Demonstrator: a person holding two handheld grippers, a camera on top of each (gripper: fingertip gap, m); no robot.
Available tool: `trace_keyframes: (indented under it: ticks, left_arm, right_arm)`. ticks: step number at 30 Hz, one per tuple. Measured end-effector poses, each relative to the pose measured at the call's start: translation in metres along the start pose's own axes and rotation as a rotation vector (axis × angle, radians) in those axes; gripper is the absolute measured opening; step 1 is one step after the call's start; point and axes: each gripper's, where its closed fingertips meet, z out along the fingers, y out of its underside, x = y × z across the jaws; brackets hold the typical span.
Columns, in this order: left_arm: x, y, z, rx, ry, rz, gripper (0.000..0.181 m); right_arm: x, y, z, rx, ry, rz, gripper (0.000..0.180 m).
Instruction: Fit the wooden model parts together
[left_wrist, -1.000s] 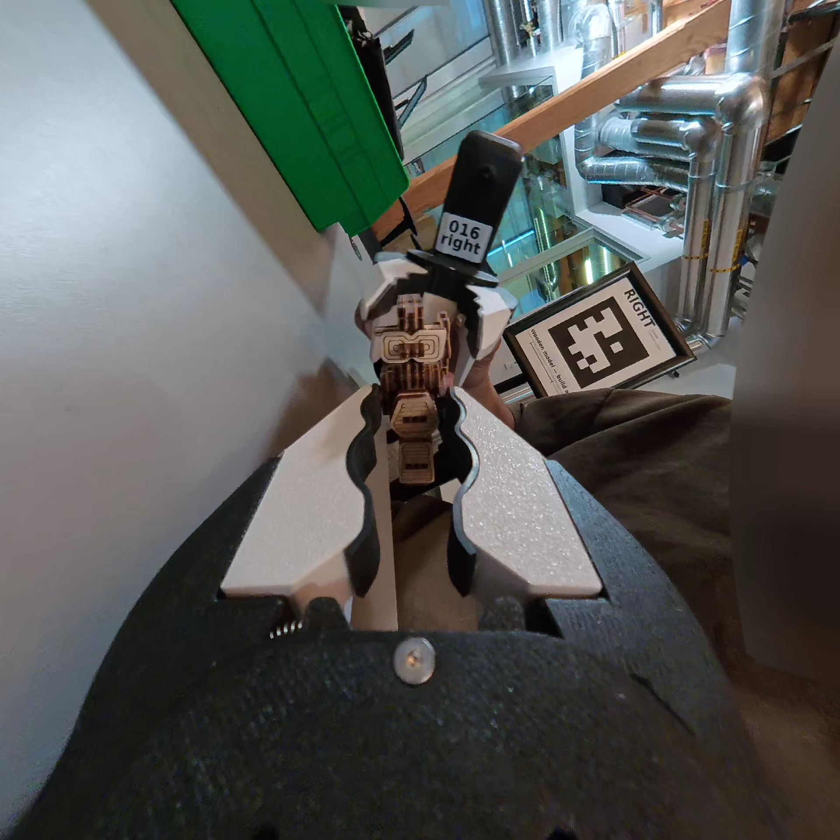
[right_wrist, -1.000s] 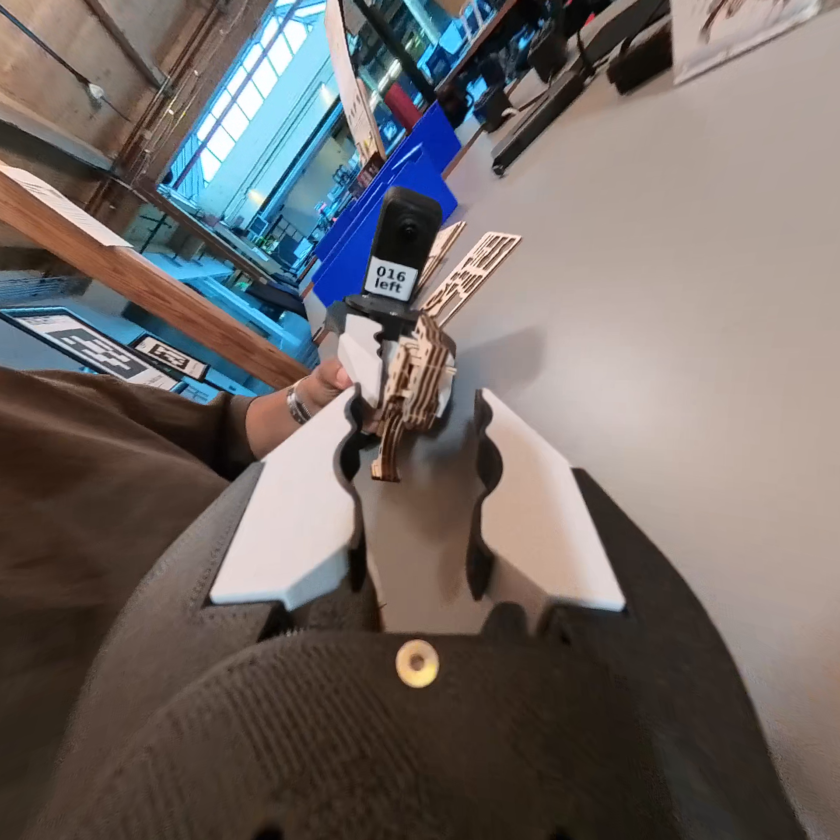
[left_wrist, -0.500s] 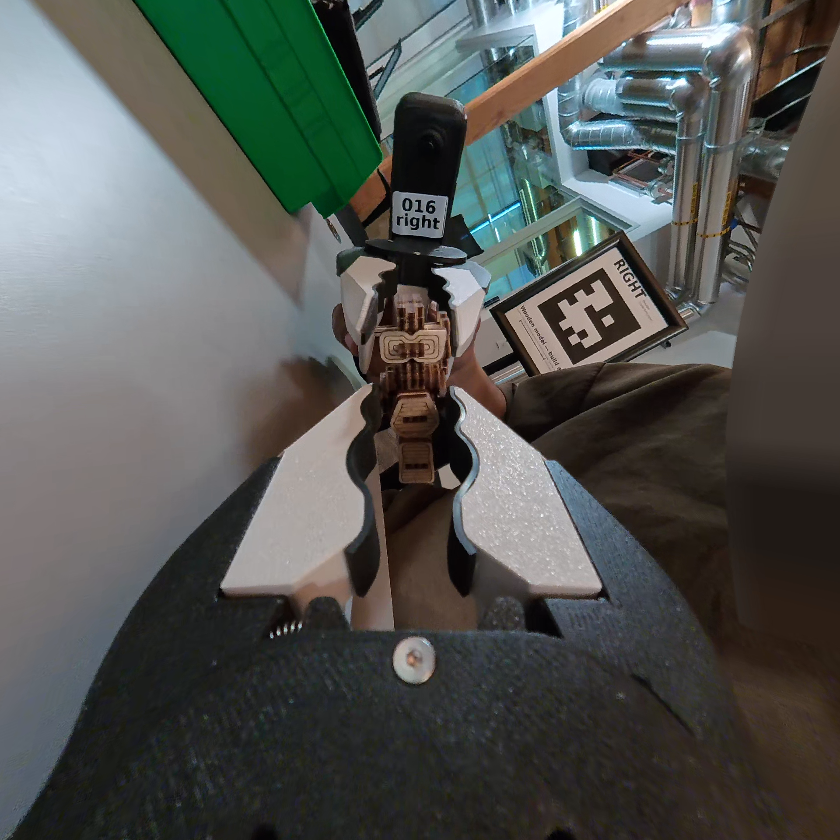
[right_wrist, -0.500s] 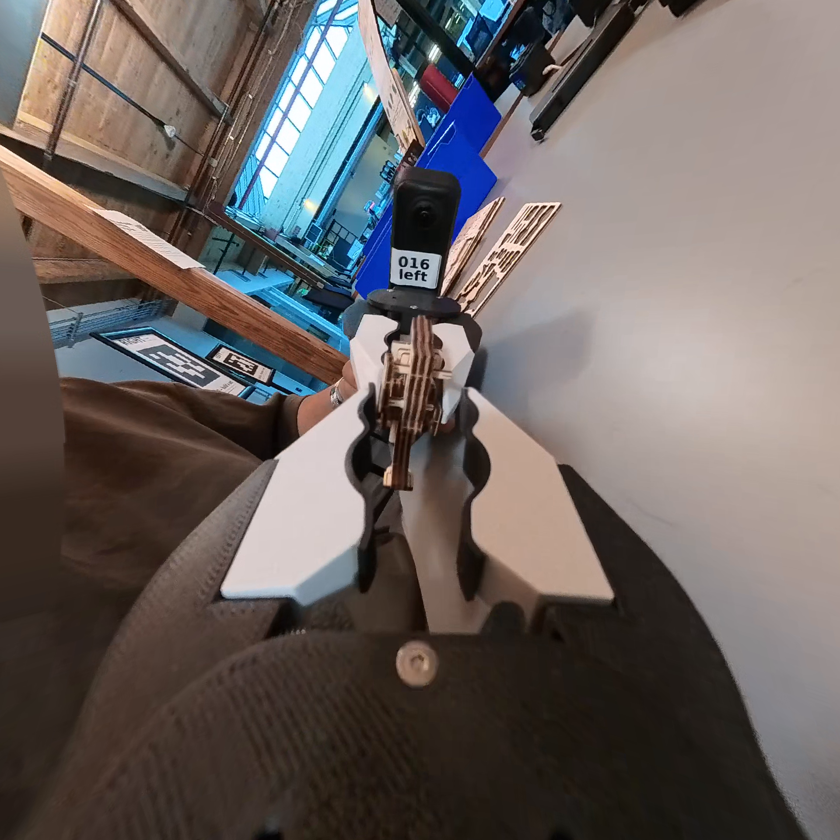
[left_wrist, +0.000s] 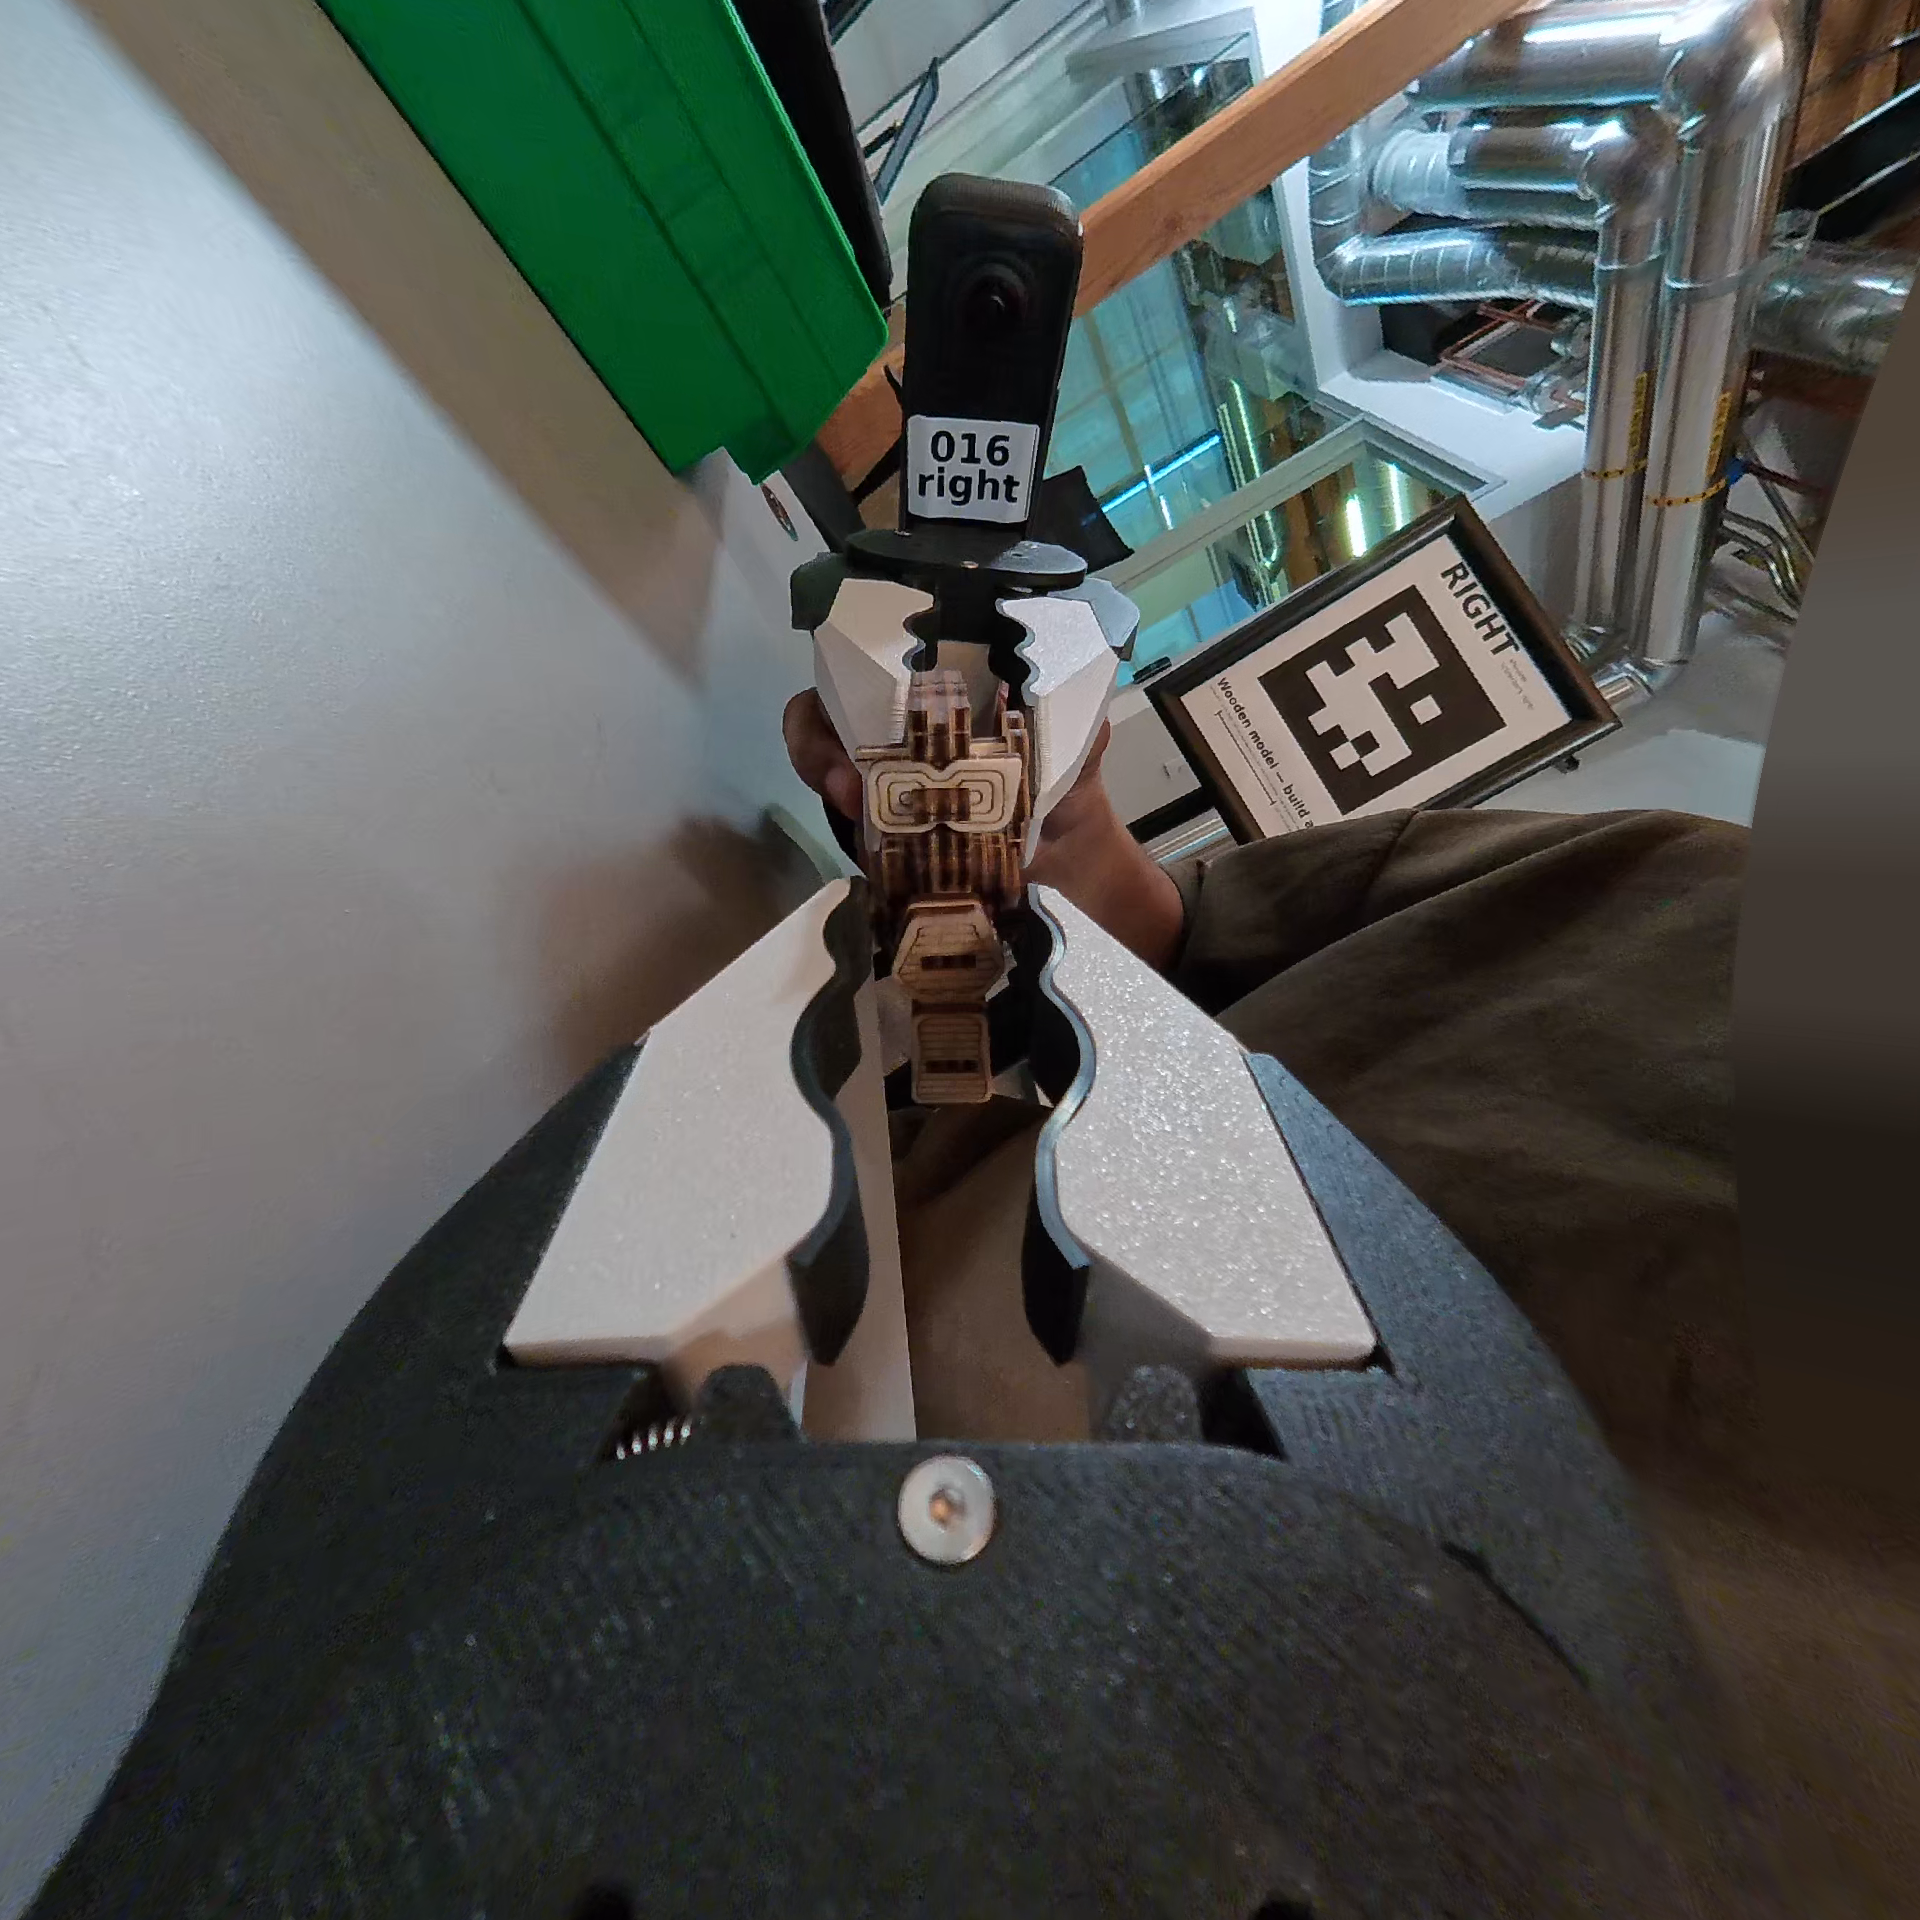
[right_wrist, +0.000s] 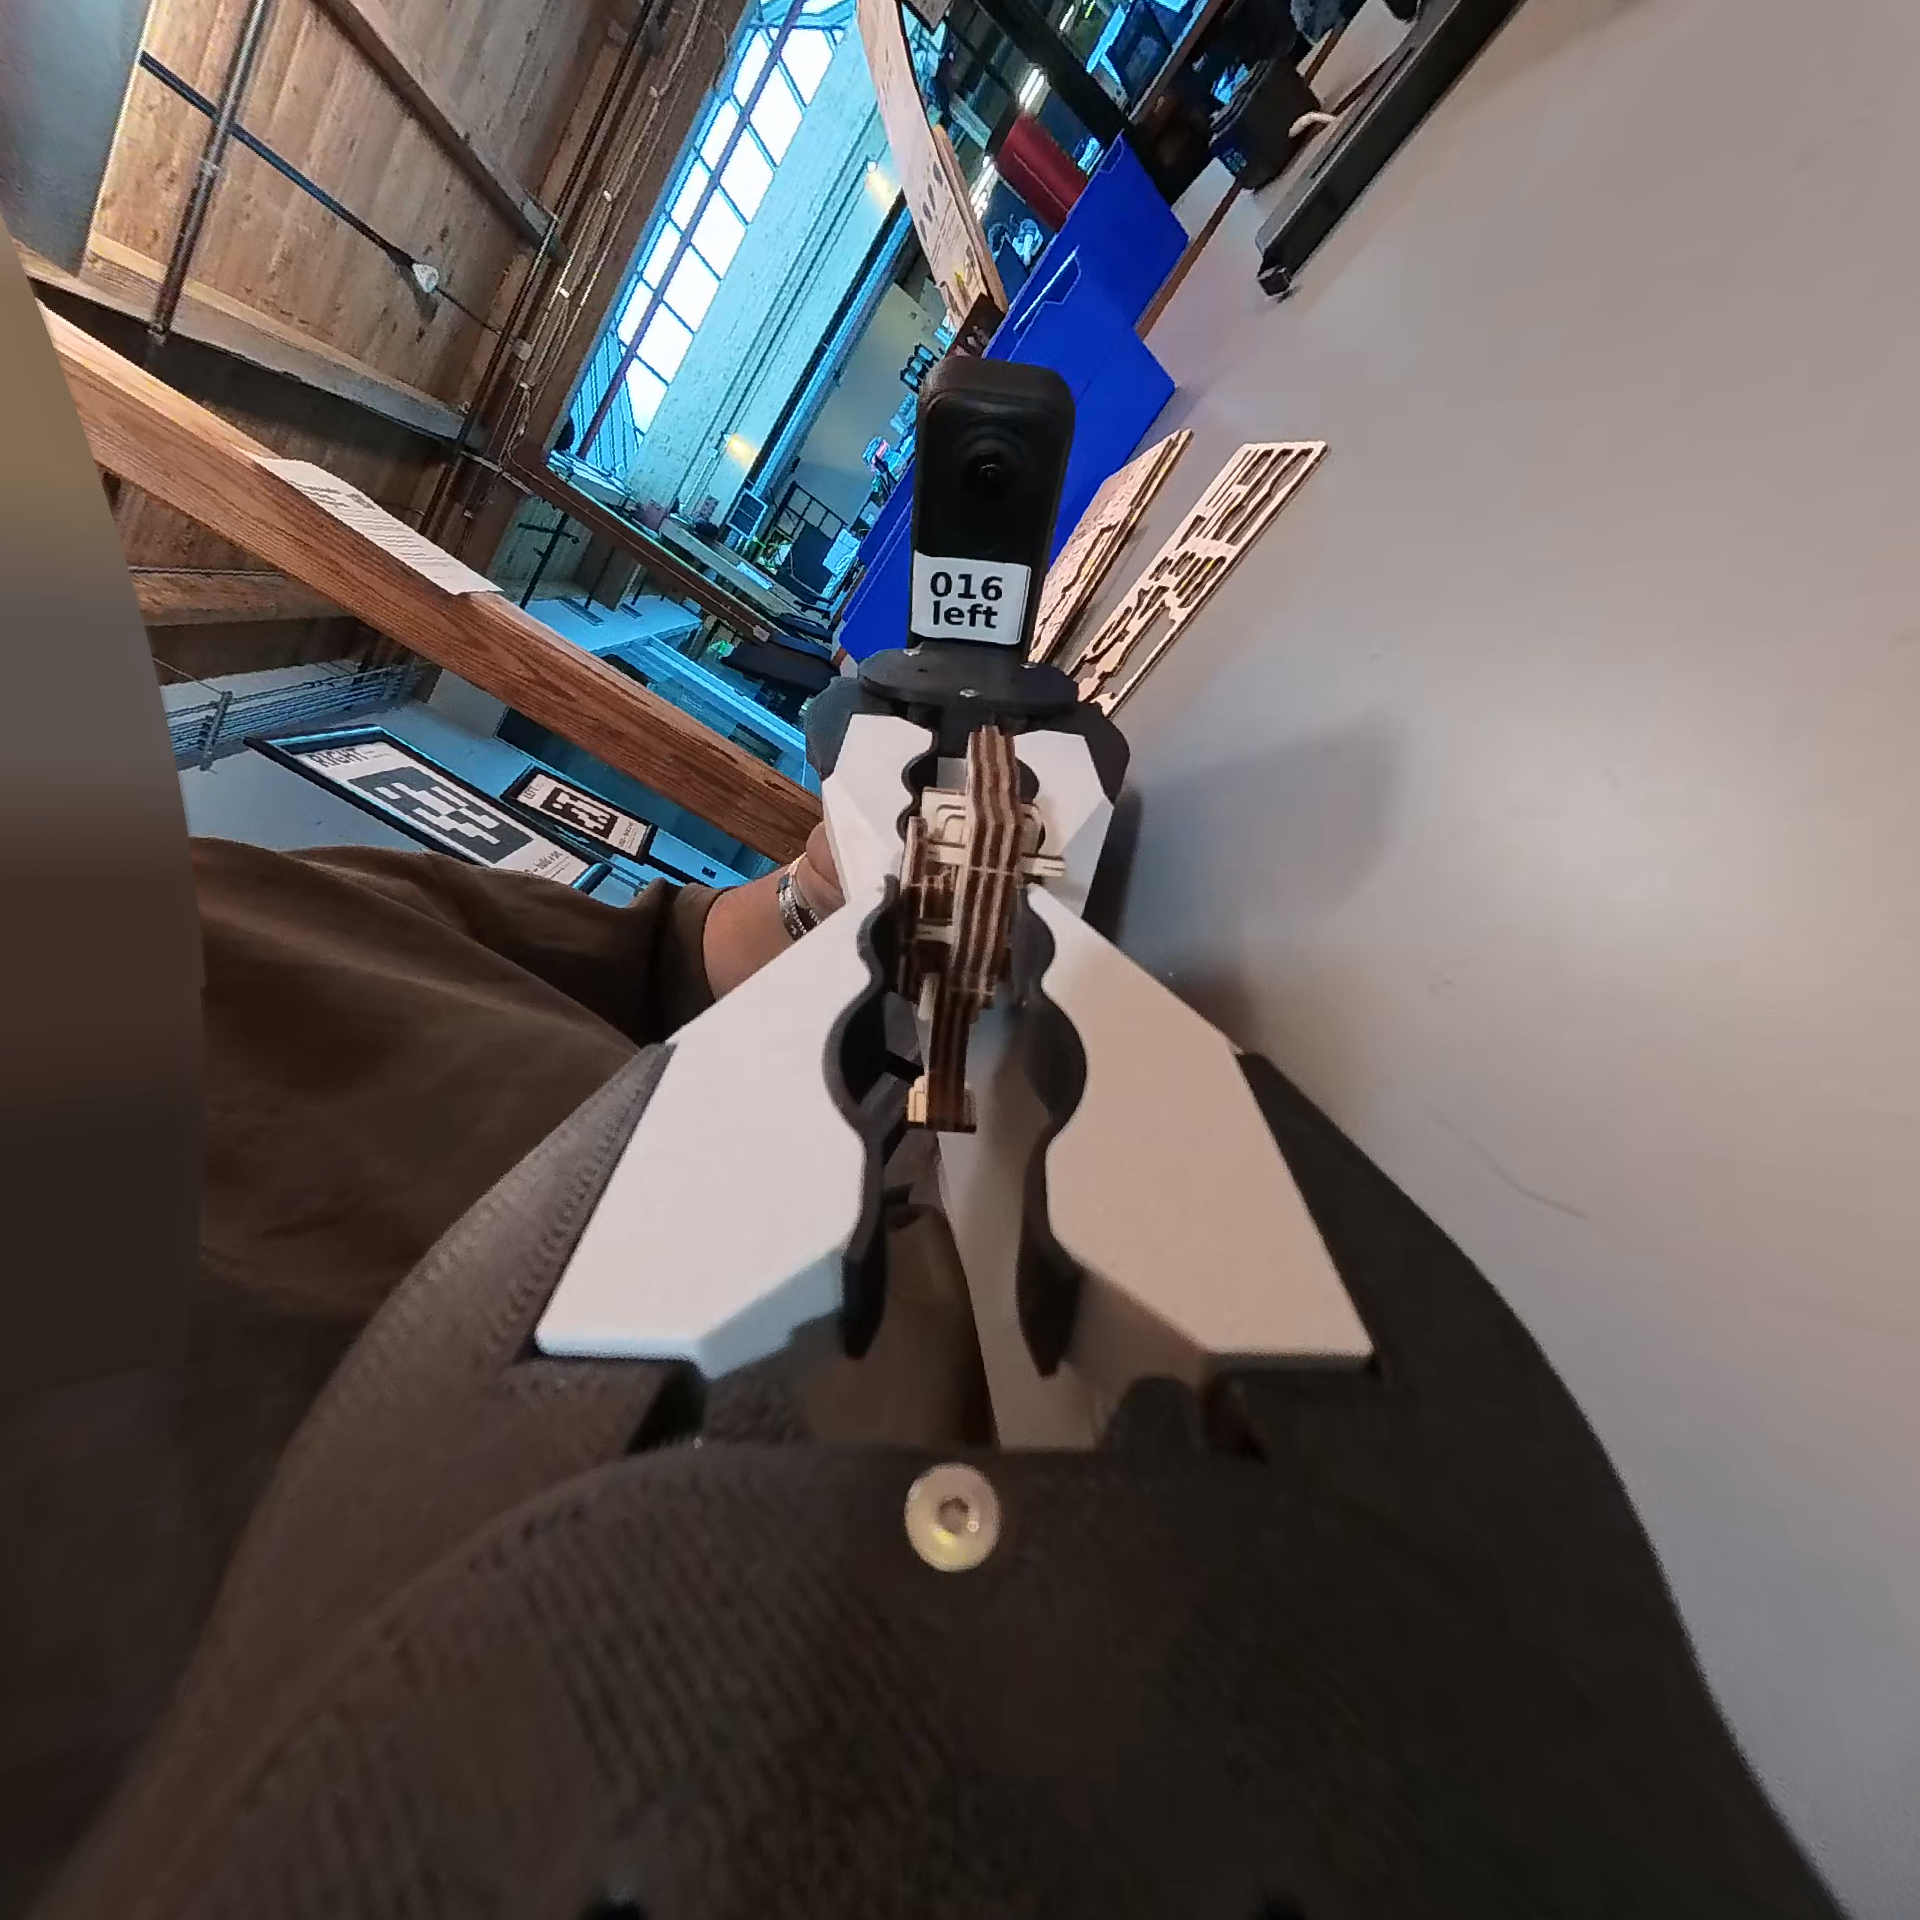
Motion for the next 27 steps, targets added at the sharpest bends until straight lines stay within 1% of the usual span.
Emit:
trace_keyframes:
  ticks: [11, 16, 21, 22, 24, 27]
  left_arm:
    - [0.0007, -0.0022, 0.0003, 0.020, -0.015, -0.001, 0.024]
    - [-0.0027, -0.0018, 0.0000, 0.023, -0.038, -0.007, 0.024]
    - [-0.0010, -0.0036, 0.0015, 0.036, -0.012, -0.033, 0.024]
    - [-0.0007, -0.0036, 0.0016, 0.034, -0.005, -0.039, 0.024]
    - [-0.0002, -0.0045, 0.0012, 0.038, 0.005, -0.047, 0.024]
    - [0.0007, -0.0055, -0.0001, 0.045, 0.016, -0.054, 0.024]
  right_arm:
    - [-0.0007, -0.0028, 0.0006, 0.013, 0.007, -0.004, 0.019]
    - [0.0028, -0.0018, 0.0022, 0.012, 0.059, -0.051, 0.020]
    - [0.0022, -0.0045, 0.0014, 0.024, 0.060, -0.055, 0.020]
    - [0.0023, -0.0041, 0.0015, 0.021, 0.062, -0.058, 0.022]
    - [-0.0006, -0.0046, 0.0018, 0.020, 0.040, -0.046, 0.036]
    - [-0.0020, -0.0092, -0.0021, 0.044, 0.011, -0.018, 0.040]
